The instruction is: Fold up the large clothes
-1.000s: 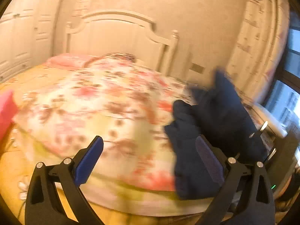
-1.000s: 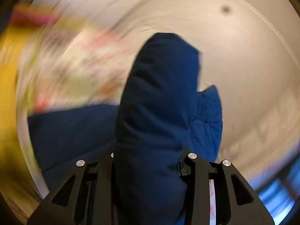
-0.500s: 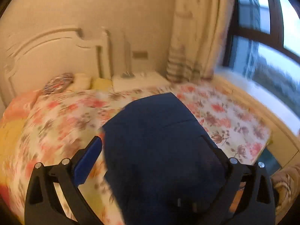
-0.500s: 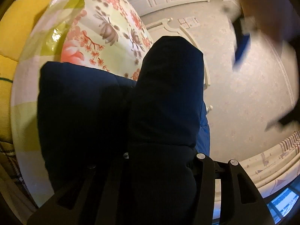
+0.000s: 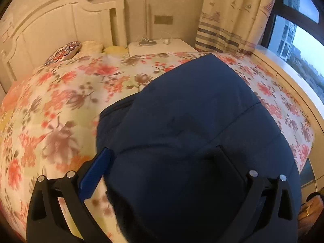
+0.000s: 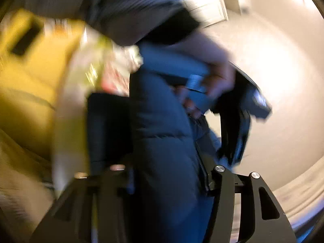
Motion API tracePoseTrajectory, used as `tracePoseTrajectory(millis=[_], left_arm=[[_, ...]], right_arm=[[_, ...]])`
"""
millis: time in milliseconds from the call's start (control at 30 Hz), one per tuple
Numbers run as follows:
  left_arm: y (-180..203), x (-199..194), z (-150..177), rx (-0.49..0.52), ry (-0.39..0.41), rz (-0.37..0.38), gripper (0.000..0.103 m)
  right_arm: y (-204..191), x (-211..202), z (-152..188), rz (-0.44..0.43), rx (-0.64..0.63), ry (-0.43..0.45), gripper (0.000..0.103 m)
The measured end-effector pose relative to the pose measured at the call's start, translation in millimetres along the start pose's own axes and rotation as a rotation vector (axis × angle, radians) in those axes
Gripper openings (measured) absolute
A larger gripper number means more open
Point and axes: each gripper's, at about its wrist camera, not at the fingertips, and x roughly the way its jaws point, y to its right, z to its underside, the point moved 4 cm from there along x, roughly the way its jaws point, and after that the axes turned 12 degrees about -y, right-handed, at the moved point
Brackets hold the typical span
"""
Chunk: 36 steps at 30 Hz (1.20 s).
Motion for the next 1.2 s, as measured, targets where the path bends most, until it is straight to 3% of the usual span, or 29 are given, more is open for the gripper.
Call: tracePoseTrajectory(millis=[67, 133, 167, 267, 367, 433, 600, 700, 767, 867, 1000, 1033, 1200], left_arm=[[-4, -3, 7, -0.017, 0.022, 0.016, 0.101], [-6, -3, 12, -0.035, 0.040, 0.032, 0.101], [-7, -3, 12, -0.045, 0.045, 0.041, 0.101], [-11, -3, 14, -0.073, 0.043, 0.077, 0.101], [-15, -2, 16, -0.083, 0.038, 0.097, 0.101], [-14, -8, 19, -0.077, 0.048, 0.047, 0.101], [-2, -49, 39, -0.076, 0.119, -0.119, 0.101], [7, -47, 67, -0.076, 0.079, -0.187, 0.101], [5, -41, 86, -0.108, 0.083, -0.202, 0.101], [-4, -36, 109, -0.201, 0.101, -0.128, 0.101], [-9, -35, 121, -0.261, 0.132, -0.101, 0.101], [-8, -35, 122, -0.265, 0.136, -0.104, 0.101], [-4, -34, 130, -0.292, 0.158, -0.125, 0.101]], right_arm=[[31, -23, 3, -0.219, 0.201, 0.071, 0.054], [66, -36, 6, -0.338, 0.398, 0.142, 0.054], [78, -36, 6, -0.352, 0.466, 0.147, 0.050], [98, -20, 8, -0.357, 0.570, 0.085, 0.042], [54, 21, -2, -0.388, 0.440, -0.092, 0.042], [38, 28, 0, -0.331, 0.393, -0.098, 0.043], [46, 27, 12, -0.389, 0.413, -0.114, 0.043], [46, 31, 1, -0.380, 0.416, -0.111, 0.043], [48, 29, 5, -0.375, 0.408, -0.106, 0.042], [41, 23, 8, -0.388, 0.379, -0.090, 0.042], [68, -2, 25, -0.556, 0.422, -0.022, 0.042], [81, -7, 32, -0.561, 0.459, -0.001, 0.042], [161, 16, 52, -0.421, 0.694, -0.018, 0.042]])
